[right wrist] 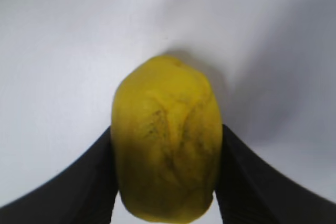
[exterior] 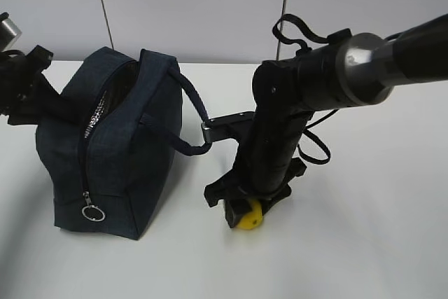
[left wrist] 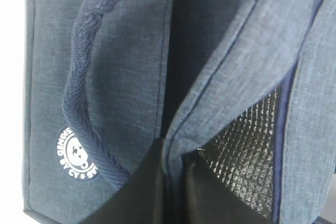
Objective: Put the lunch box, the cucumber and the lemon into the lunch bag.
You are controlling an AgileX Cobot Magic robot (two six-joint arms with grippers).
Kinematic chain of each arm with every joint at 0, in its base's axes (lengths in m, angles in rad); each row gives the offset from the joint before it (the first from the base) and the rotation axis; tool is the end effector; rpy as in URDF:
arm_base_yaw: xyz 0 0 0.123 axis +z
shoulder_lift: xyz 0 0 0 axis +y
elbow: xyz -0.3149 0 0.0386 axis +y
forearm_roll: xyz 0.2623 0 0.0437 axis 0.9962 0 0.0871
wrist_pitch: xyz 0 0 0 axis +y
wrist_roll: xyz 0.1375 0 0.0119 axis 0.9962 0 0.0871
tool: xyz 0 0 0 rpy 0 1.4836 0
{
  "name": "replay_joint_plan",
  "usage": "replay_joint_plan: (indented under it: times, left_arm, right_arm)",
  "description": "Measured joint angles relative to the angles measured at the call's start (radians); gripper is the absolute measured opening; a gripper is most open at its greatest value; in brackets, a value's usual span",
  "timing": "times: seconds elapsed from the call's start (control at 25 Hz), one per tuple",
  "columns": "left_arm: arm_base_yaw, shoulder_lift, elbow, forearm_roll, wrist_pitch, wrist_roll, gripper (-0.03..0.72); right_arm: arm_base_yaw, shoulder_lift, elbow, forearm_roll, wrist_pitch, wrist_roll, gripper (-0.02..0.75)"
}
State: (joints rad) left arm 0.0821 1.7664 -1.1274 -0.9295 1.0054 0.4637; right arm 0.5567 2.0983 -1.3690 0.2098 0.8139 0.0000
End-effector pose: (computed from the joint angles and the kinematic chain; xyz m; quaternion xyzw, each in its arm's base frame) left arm 0.3684 -0.0634 0.2049 -0.0637 0.9227 -0.3644 0.1083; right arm 0.3571 0.2469 0.0981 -0.2080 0.9732 0.0927 0.0328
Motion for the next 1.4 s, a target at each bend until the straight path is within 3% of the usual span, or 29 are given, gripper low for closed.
replay_joint_plan:
  times: [0.44, 0.68, 0.88, 1.12, 1.4]
  left_arm:
    - [0.000, 0.000, 0.000, 0.000, 0.002, 0.008, 0.000]
    - [0.000, 0.000, 0.000, -0.100, 0.064, 0.075, 0.000]
    - [-0.022, 0.000, 0.000, -0.181, 0.085, 0.123, 0.000]
    - [-0.051, 0.000, 0.000, -0.198, 0.088, 0.138, 0.000]
    - [-0.052, 0.000, 0.000, -0.203, 0.090, 0.141, 0.000]
  right_arm:
    - [0.000, -0.125, -0.014, -0.004, 0.165, 0.000, 0.393]
    - [0.000, -0.267, -0.041, 0.024, 0.168, 0.000, 0.393]
    - [0.000, -0.290, -0.142, 0.171, 0.121, -0.057, 0.393]
    - [0.000, -0.290, -0.195, 0.394, -0.059, -0.143, 0.393]
    - [0.000, -0.267, -0.198, 0.464, -0.158, -0.153, 0.393]
